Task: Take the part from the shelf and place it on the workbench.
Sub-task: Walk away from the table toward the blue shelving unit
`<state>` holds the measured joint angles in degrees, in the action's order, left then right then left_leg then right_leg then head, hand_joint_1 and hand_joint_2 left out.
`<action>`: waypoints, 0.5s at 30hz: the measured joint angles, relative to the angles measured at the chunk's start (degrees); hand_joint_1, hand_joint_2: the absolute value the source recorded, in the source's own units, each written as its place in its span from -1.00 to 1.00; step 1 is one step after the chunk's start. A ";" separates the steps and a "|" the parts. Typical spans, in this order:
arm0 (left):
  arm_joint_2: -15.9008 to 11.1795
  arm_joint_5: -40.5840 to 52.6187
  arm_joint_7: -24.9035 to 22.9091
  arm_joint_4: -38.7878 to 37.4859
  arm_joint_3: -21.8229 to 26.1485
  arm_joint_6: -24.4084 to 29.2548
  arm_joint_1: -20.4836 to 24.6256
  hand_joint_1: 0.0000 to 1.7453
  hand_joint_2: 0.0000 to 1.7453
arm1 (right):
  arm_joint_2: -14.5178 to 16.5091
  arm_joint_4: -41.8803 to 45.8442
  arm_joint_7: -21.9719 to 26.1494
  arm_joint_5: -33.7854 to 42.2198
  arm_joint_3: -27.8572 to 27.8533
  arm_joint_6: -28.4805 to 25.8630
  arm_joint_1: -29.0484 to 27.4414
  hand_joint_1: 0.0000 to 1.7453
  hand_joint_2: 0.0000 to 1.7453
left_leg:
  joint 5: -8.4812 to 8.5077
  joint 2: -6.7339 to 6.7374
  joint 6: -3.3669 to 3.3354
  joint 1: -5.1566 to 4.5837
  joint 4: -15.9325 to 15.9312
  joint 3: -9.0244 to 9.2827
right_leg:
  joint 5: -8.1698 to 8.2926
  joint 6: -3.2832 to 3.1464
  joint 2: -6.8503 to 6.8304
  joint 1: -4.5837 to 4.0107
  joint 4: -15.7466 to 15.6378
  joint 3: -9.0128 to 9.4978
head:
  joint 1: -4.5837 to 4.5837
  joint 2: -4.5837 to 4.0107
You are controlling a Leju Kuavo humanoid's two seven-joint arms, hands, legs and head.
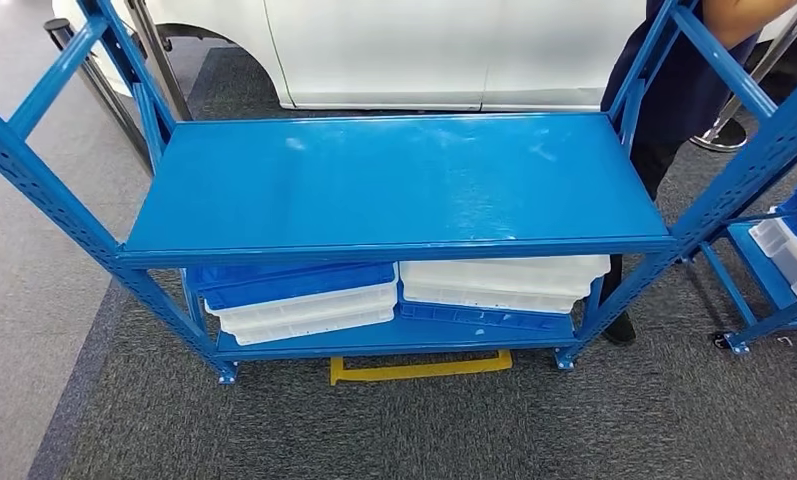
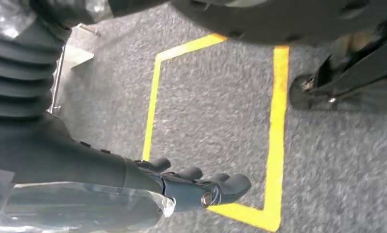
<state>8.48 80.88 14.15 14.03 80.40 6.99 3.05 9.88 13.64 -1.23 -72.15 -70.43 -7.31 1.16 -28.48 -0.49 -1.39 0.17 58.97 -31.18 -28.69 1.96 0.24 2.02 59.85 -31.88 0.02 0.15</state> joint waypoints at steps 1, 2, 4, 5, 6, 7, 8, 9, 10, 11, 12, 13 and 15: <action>0.00 -0.01 -0.01 0.02 0.02 0.00 0.02 -1.00 1.00 | 0.00 0.00 -0.05 -0.01 -0.15 -0.03 0.03 -1.00 -0.50 | -0.11 -0.01 0.15 -0.10 0.13 -0.08 | -0.06 -0.30 0.11 -0.15 -0.07 -0.02 | 0.03 0.00; 0.00 -0.01 -0.02 0.02 0.04 -0.01 0.03 -1.00 1.00 | 0.00 0.00 -0.15 -0.02 -0.31 -0.05 0.05 -1.00 0.00 | -0.04 0.00 0.21 -0.05 0.04 -0.06 | -0.08 -0.60 0.12 -0.22 0.00 -0.07 | 0.07 0.00; 0.00 -0.05 -0.04 0.02 0.06 -0.10 0.05 -1.00 1.00 | -0.01 0.00 -0.58 -0.04 -0.61 -0.01 0.02 -1.00 1.00 | 0.02 0.00 0.42 0.11 -0.11 0.05 | -0.12 -0.81 0.12 -0.51 0.02 -0.06 | 0.06 0.00; 0.00 -0.18 -0.05 0.02 0.06 -0.24 0.04 -1.00 1.00 | -0.02 0.00 -0.87 -0.03 -0.71 0.09 0.02 -1.00 1.00 | 0.07 -0.01 0.53 0.16 -0.20 0.10 | -0.13 -0.88 0.12 -0.60 0.03 -0.06 | 0.06 0.00; -0.02 -0.50 -0.08 0.03 -0.08 -0.43 0.01 -1.00 1.00 | -0.05 0.01 -1.15 0.12 -0.66 0.19 0.01 -1.00 1.00 | 0.11 -0.01 0.61 0.19 -0.29 0.15 | -0.14 -0.96 0.12 -0.67 0.04 -0.07 | 0.06 0.00; -0.05 -1.09 -0.17 0.04 -0.44 -0.64 -0.05 -1.00 1.00 | -0.12 0.03 -1.39 0.48 -0.36 0.33 -0.03 -1.00 1.00 | 0.13 -0.01 0.66 0.20 -0.35 0.19 | -0.15 -1.01 0.12 -0.71 0.04 -0.07 | 0.06 0.00; -0.09 -1.87 -0.30 0.07 -1.02 -0.83 -0.13 -1.00 1.00 | -0.20 0.07 -1.55 1.06 0.13 0.46 -0.09 -1.00 1.00 | 0.14 -0.01 0.68 0.20 -0.40 0.22 | -0.15 -1.04 0.12 -0.74 0.05 -0.07 | 0.06 0.00; -0.17 -2.83 -0.45 0.09 -1.78 -0.96 -0.24 -1.00 1.00 | -0.31 0.11 -1.64 1.86 0.79 0.59 -0.15 -1.00 1.00 | 0.14 -0.01 0.69 0.20 -0.43 0.24 | -0.17 -1.07 0.12 -0.76 0.05 -0.07 | 0.06 0.00; -0.25 -3.90 -0.64 0.12 -2.66 -1.04 -0.37 -1.00 1.00 | -0.42 0.16 -1.67 2.80 1.55 0.74 -0.21 -1.00 1.00 | 0.14 -0.01 0.73 0.20 -0.46 0.26 | -0.18 -1.10 0.12 -0.77 0.06 -0.07 | 0.07 0.00; -0.33 -5.01 -0.82 0.16 -3.55 -1.10 -0.52 -1.00 1.00 | -0.54 0.22 -1.67 3.79 2.31 0.89 -0.27 -1.00 1.00 | 0.14 -0.01 0.76 0.21 -0.48 0.27 | -0.19 -1.12 0.12 -0.78 0.07 -0.06 | 0.06 0.00; -0.43 -6.16 -1.00 0.22 -4.49 -1.16 -0.67 -1.00 1.00 | -0.67 0.29 -1.66 4.81 3.11 1.01 -0.32 -1.00 1.00 | 0.14 0.00 0.79 0.21 -0.49 0.28 | -0.20 -1.13 0.12 -0.79 0.07 -0.06 | 0.07 0.00; -0.50 -7.36 -1.20 0.32 -5.50 -1.21 -0.83 -1.00 1.00 | -0.80 0.38 -1.66 5.89 3.99 1.10 -0.39 -1.00 1.00 | 0.14 0.00 0.81 0.21 -0.49 0.29 | -0.20 -1.14 0.12 -0.79 0.08 -0.06 | 0.06 0.00; -0.68 -9.64 -1.58 0.53 -7.53 -1.35 -1.13 -1.00 1.00 | -1.07 0.57 -1.63 7.94 5.76 1.22 -0.56 -1.00 1.00 | 0.14 0.00 0.81 0.21 -0.50 0.29 | -0.21 -1.14 0.12 -0.79 0.08 -0.05 | 0.05 0.00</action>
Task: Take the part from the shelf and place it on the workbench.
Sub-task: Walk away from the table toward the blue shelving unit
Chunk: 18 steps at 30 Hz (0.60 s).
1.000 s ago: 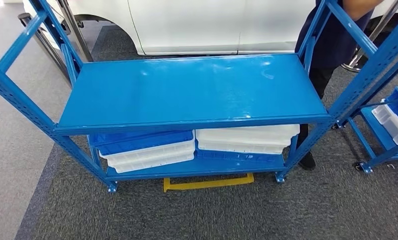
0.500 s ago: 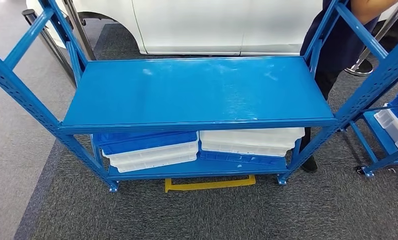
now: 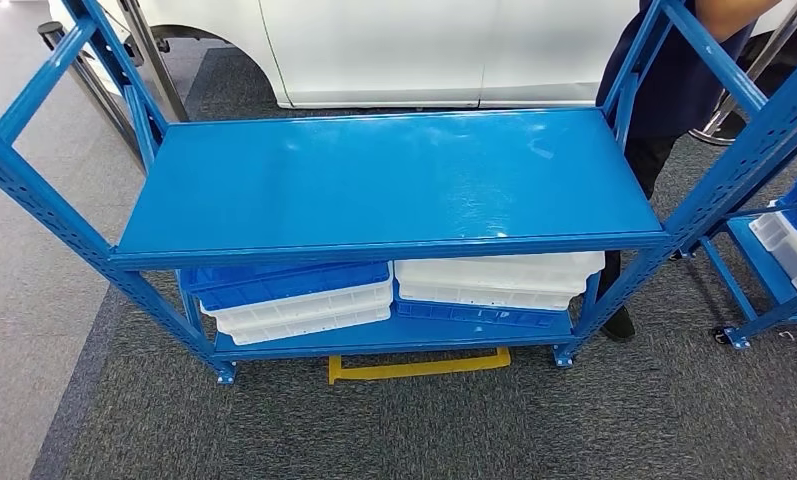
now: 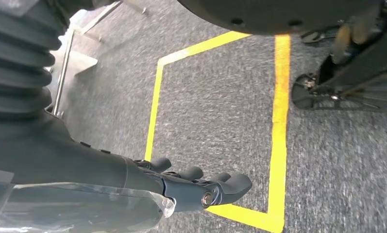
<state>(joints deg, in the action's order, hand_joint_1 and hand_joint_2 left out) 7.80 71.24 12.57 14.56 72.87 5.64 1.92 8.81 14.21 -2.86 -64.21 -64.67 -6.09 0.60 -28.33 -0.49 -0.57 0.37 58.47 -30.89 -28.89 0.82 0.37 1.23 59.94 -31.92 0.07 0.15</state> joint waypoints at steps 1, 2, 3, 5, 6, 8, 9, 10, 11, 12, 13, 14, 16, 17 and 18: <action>-0.10 -1.16 -0.18 0.08 -1.07 -0.09 -0.15 -1.00 1.00 | -0.14 0.10 0.03 1.04 0.95 0.04 -0.11 -1.00 1.00 | 0.00 0.00 0.00 0.00 0.00 0.00 | 0.00 0.00 0.00 0.00 0.00 0.01 | -0.01 0.00; -0.23 -2.34 -0.37 0.18 -2.17 -0.21 -0.32 -1.00 1.00 | -0.30 0.22 0.07 2.10 1.93 0.08 -0.25 -1.00 1.00 | 0.00 0.00 0.00 0.00 0.00 0.00 | 0.00 0.00 0.00 0.01 -0.01 0.02 | -0.01 0.00; -0.37 -3.52 -0.55 0.29 -3.33 -0.33 -0.48 -1.00 1.00 | -0.45 0.34 0.11 3.15 2.92 0.15 -0.39 -1.00 1.00 | 0.00 0.00 0.00 0.00 0.00 0.00 | 0.00 0.00 0.00 0.02 -0.01 0.02 | -0.01 0.00; -0.64 -5.92 -1.00 0.53 -5.64 -0.57 -0.80 -1.00 1.00 | -0.77 0.60 0.21 5.29 4.99 0.39 -0.69 -1.00 1.00 | 0.00 0.00 0.00 0.00 0.00 0.00 | 0.00 0.00 0.00 0.04 -0.03 0.03 | 0.00 0.00; -0.77 -7.09 -1.19 0.66 -6.78 -0.67 -0.97 -1.00 1.00 | -0.91 0.71 0.25 6.34 6.01 0.56 -0.83 -1.00 1.00 | 0.00 0.00 0.00 -0.01 0.00 0.00 | 0.00 0.00 0.00 0.06 -0.04 0.04 | 0.00 0.00; -1.04 -9.52 -1.59 0.88 -9.11 -0.85 -1.32 -1.00 1.00 | -1.19 0.95 0.31 8.48 8.08 0.84 -1.11 -1.00 1.00 | 0.00 0.00 0.00 -0.01 0.00 0.00 | 0.01 0.00 0.00 0.08 -0.06 0.04 | 0.00 0.00; -1.16 -10.73 -1.81 1.00 -10.32 -0.91 -1.49 -1.00 1.00 | -1.31 1.05 0.34 9.57 9.14 0.94 -1.25 -1.00 1.00 | -0.01 0.00 0.00 -0.01 0.00 0.00 | 0.01 0.00 0.00 0.08 -0.07 0.05 | -0.01 0.00; -1.27 -11.93 -2.03 1.11 -11.52 -0.96 -1.66 -1.00 1.00 | -1.45 1.17 0.38 10.65 10.22 1.02 -1.40 -1.00 1.00 | -0.01 0.00 0.00 -0.01 0.00 0.00 | 0.01 0.00 0.00 0.08 -0.08 0.06 | 0.00 0.00; -1.39 -13.09 -2.26 1.23 -12.69 -1.01 -1.82 -1.00 1.00 | -1.57 1.29 0.43 11.73 11.30 1.05 -1.55 -1.00 1.00 | -0.01 0.00 -0.01 -0.01 0.00 0.00 | 0.01 -0.01 0.00 0.08 -0.09 0.06 | 0.00 0.00; -1.49 -14.20 -2.45 1.34 -13.80 -1.06 -1.98 -1.00 1.00 | -1.70 1.40 0.46 12.74 12.28 1.09 -1.68 -1.00 1.00 | -0.01 0.00 -0.01 -0.01 0.00 0.00 | 0.02 -0.01 0.00 0.09 -0.09 0.07 | 0.00 0.00; -1.61 -15.33 -2.65 1.46 -14.93 -1.14 -2.14 -1.00 1.00 | -1.84 1.52 0.50 13.76 13.29 1.14 -1.81 -1.00 1.00 | -0.01 0.00 -0.01 -0.01 0.00 0.00 | 0.02 -0.01 0.00 0.09 -0.09 0.07 | 0.00 0.00; -1.72 -16.44 -2.86 1.57 -16.05 -1.24 -2.30 -1.00 1.00 | -1.98 1.64 0.55 14.77 14.29 1.21 -1.94 -1.00 1.00 | -0.01 0.00 -0.01 -0.01 0.00 0.00 | 0.02 -0.01 0.00 0.09 -0.09 0.07 | -0.01 0.00; -1.96 -18.71 -3.23 1.82 -18.32 -1.51 -2.62 -1.00 1.00 | -2.25 1.89 0.69 16.79 16.31 1.47 -2.21 -1.00 1.00 | -0.01 0.00 -0.01 -0.02 0.00 0.00 | 0.02 -0.01 0.00 0.09 -0.10 0.07 | 0.00 0.00; -2.08 -19.85 -3.42 1.94 -19.47 -1.64 -2.76 -1.00 0.50 | -2.39 2.03 0.76 17.81 17.32 1.63 -2.34 -1.00 1.00 | -0.01 0.00 -0.01 -0.02 0.00 0.00 | 0.02 -0.01 0.00 0.08 -0.10 0.07 | 0.00 0.00; -2.19 -20.98 -3.59 2.05 -20.58 -1.73 -2.91 -1.00 0.00 | -2.52 2.15 0.84 18.81 18.29 1.77 -2.46 -1.00 0.50 | -0.01 0.00 -0.01 -0.02 0.00 0.00 | 0.02 -0.01 0.00 0.08 -0.10 0.07 | 0.00 0.00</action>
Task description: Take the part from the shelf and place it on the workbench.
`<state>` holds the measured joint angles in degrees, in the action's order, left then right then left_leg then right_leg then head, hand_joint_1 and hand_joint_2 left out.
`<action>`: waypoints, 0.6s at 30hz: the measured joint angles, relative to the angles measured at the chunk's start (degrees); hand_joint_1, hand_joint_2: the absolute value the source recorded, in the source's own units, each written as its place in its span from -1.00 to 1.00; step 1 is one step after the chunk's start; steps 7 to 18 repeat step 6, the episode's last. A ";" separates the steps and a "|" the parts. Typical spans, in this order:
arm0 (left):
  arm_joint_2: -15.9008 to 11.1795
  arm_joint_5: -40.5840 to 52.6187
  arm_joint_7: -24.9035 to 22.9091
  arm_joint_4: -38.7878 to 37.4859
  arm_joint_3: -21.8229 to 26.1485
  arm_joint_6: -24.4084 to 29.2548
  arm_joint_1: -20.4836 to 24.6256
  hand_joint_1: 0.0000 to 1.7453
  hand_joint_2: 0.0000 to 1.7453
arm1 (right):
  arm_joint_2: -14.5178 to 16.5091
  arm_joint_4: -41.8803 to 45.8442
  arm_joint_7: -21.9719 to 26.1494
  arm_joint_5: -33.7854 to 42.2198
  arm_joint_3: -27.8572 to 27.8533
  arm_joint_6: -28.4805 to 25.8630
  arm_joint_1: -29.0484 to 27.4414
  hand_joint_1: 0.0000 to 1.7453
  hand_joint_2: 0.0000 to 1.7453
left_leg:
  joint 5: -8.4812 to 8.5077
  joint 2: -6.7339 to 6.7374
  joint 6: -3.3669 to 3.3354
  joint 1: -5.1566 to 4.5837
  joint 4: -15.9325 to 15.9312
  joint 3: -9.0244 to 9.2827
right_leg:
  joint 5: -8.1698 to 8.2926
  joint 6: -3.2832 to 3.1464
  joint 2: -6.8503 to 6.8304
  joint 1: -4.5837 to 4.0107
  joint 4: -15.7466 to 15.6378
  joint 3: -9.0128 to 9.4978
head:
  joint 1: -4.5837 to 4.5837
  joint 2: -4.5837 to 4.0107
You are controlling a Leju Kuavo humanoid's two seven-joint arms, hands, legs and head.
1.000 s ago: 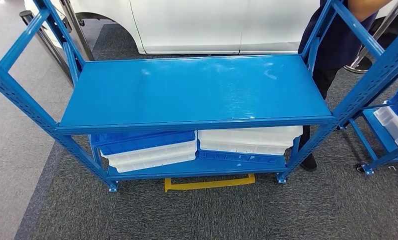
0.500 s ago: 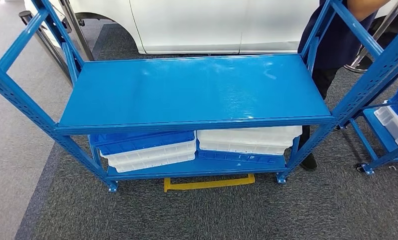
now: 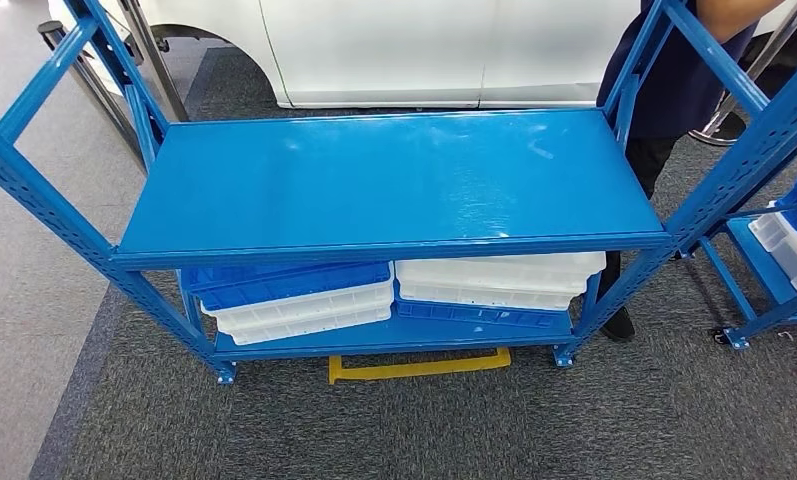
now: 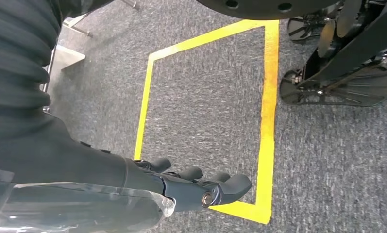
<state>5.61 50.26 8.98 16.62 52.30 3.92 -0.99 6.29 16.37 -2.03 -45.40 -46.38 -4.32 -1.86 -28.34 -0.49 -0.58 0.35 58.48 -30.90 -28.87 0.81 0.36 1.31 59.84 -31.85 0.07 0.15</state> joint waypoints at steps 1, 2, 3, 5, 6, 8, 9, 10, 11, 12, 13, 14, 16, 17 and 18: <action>-0.09 -1.15 -0.22 0.12 -1.10 -0.06 -0.15 -1.00 -0.50 | -0.13 0.13 0.07 1.03 0.99 0.11 -0.12 -1.00 0.00 | 0.00 0.00 0.00 0.00 0.00 0.00 | 0.00 0.00 0.00 0.00 0.00 0.00 | -0.01 0.00; -0.20 -2.29 -0.44 0.24 -2.17 -0.10 -0.31 -1.00 -1.00 | -0.25 0.25 0.11 2.05 1.95 0.21 -0.24 -1.00 -0.50 | 0.00 0.00 0.00 -0.01 0.00 0.00 | 0.00 0.00 0.00 -0.01 0.00 0.00 | -0.01 0.00; -0.31 -3.46 -0.62 0.36 -3.29 -0.14 -0.48 -1.00 -1.00 | -0.38 0.38 0.15 3.10 2.94 0.28 -0.37 -1.00 -1.00 | 0.00 0.00 0.00 -0.01 0.00 0.00 | 0.00 0.00 0.00 -0.01 0.00 0.00 | -0.01 0.00; -0.53 -5.83 -1.00 0.61 -5.63 -0.28 -0.83 -1.00 -1.00 | -0.65 0.62 0.19 5.22 5.04 0.37 -0.64 -1.00 -1.00 | 0.00 0.00 0.00 -0.02 0.00 0.00 | 0.00 0.00 0.00 -0.02 0.00 -0.01 | -0.01 0.00; -0.59 -6.44 -1.09 0.68 -6.24 -0.32 -0.92 -1.00 -1.00 | -0.72 0.69 0.21 5.77 5.60 0.39 -0.71 -1.00 -1.00 | 0.00 0.00 0.00 -0.02 0.00 0.00 | 0.00 0.00 0.00 -0.02 0.00 -0.01 | -0.01 0.00; -0.59 -6.44 -1.09 0.68 -6.24 -0.32 -0.92 -1.00 -1.00 | -0.72 0.69 0.21 5.77 5.60 0.39 -0.71 -1.00 -1.00 | 0.00 0.00 0.00 -0.02 0.00 0.00 | 0.00 0.00 0.00 -0.02 0.00 -0.01 | -0.01 0.00; -0.59 -6.44 -1.09 0.68 -6.24 -0.32 -0.92 -1.00 -1.00 | -0.72 0.69 0.21 5.77 5.60 0.39 -0.71 -1.00 -1.00 | 0.00 0.00 0.00 -0.02 0.00 0.00 | 0.00 0.00 0.00 -0.02 0.00 -0.01 | -0.01 0.00; -0.59 -6.44 -1.09 0.68 -6.24 -0.32 -0.92 -1.00 -1.00 | -0.72 0.69 0.21 5.77 5.60 0.39 -0.71 -1.00 -1.00 | 0.00 0.00 0.00 -0.02 0.00 0.00 | 0.00 0.00 0.00 -0.02 0.00 -0.01 | -0.01 0.00; -0.59 -6.44 -1.09 0.68 -6.24 -0.32 -0.92 -1.00 -1.00 | -0.72 0.69 0.21 5.77 5.60 0.39 -0.71 -1.00 -1.00 | 0.00 0.00 0.00 -0.02 0.00 0.00 | 0.00 0.00 0.00 -0.02 0.00 -0.01 | -0.01 0.00; -0.59 -6.44 -1.09 0.68 -6.24 -0.32 -0.92 -1.00 -1.00 | -0.72 0.69 0.21 5.77 5.60 0.39 -0.71 -1.00 -1.00 | 0.00 0.00 0.00 -0.02 0.00 0.00 | 0.00 0.00 0.00 -0.02 0.00 -0.01 | -0.01 0.00; -0.59 -6.44 -1.09 0.68 -6.24 -0.32 -0.92 -1.00 -1.00 | -0.72 0.69 0.21 5.77 5.60 0.39 -0.71 -1.00 -1.00 | 0.00 0.00 0.00 -0.02 0.00 0.00 | 0.00 0.00 0.00 -0.02 0.00 -0.01 | -0.01 0.00; -0.59 -6.44 -1.09 0.68 -6.24 -0.32 -0.92 -1.00 -1.00 | -0.72 0.69 0.21 5.77 5.60 0.39 -0.71 -1.00 -1.00 | 0.00 0.00 0.00 -0.02 0.00 0.00 | 0.00 0.00 0.00 -0.02 0.00 -0.01 | -0.01 0.00; -0.59 -6.44 -1.09 0.68 -6.24 -0.32 -0.92 -1.00 -1.00 | -0.72 0.69 0.21 5.77 5.60 0.39 -0.71 -1.00 -1.00 | 0.00 0.00 0.00 -0.02 0.00 0.00 | 0.00 0.00 0.00 -0.02 0.00 -0.01 | -0.01 0.00; -0.59 -6.44 -1.09 0.68 -6.24 -0.32 -0.92 -1.00 -1.00 | -0.72 0.69 0.21 5.77 5.60 0.39 -0.71 -1.00 -1.00 | 0.00 0.00 0.00 -0.02 0.00 0.00 | 0.00 0.00 0.00 -0.02 0.00 -0.01 | -0.01 0.00; -0.59 -6.44 -1.09 0.68 -6.24 -0.32 -0.92 -1.00 -1.00 | -0.72 0.69 0.21 5.77 5.60 0.39 -0.71 -1.00 -1.00 | 0.00 0.00 0.00 -0.02 0.00 0.00 | 0.00 0.00 0.00 -0.02 0.00 -0.01 | -0.01 0.00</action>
